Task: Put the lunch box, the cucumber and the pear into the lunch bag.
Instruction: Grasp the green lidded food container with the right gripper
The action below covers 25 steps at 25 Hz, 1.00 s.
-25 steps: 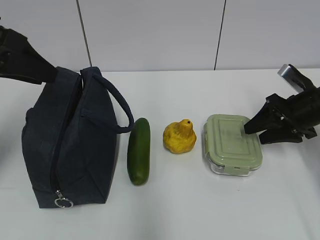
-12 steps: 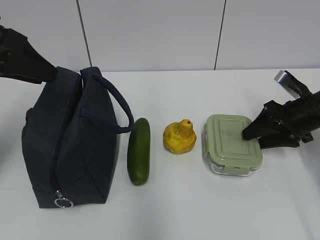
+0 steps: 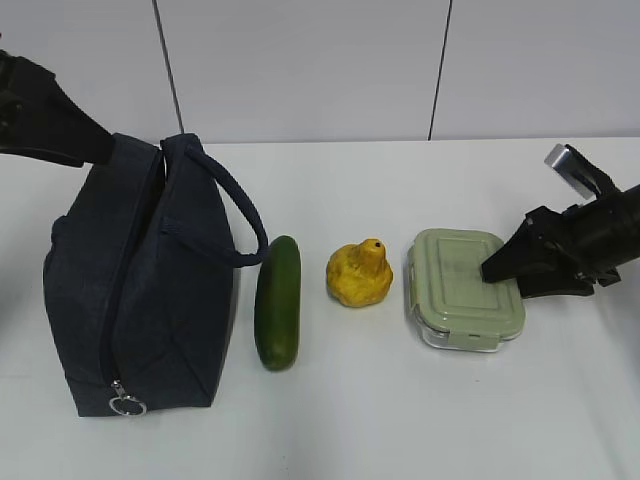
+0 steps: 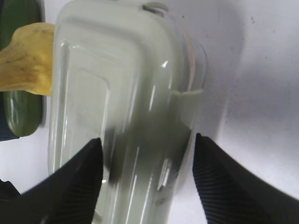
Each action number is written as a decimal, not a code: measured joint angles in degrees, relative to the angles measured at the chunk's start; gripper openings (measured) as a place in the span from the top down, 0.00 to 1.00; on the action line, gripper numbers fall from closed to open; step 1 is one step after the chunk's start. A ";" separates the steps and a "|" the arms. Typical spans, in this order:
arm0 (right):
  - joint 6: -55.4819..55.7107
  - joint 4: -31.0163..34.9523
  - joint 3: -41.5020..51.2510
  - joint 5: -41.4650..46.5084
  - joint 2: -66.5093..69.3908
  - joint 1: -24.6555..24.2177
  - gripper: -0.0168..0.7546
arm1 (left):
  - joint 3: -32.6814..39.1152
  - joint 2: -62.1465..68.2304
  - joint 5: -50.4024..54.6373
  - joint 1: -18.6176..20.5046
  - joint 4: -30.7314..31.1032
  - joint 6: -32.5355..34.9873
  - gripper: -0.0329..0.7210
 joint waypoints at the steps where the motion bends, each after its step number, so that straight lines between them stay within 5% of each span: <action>1: -0.16 0.33 0.00 0.00 0.00 0.00 0.36 | 0.00 0.00 0.00 0.00 0.00 0.00 0.64; 20: -1.47 1.49 -0.24 3.68 3.13 0.00 0.36 | 0.00 0.00 -0.12 0.00 0.00 0.00 0.64; 25: -1.26 2.46 -0.24 4.56 3.36 0.00 0.46 | 0.00 0.00 -0.12 0.00 0.00 0.00 0.64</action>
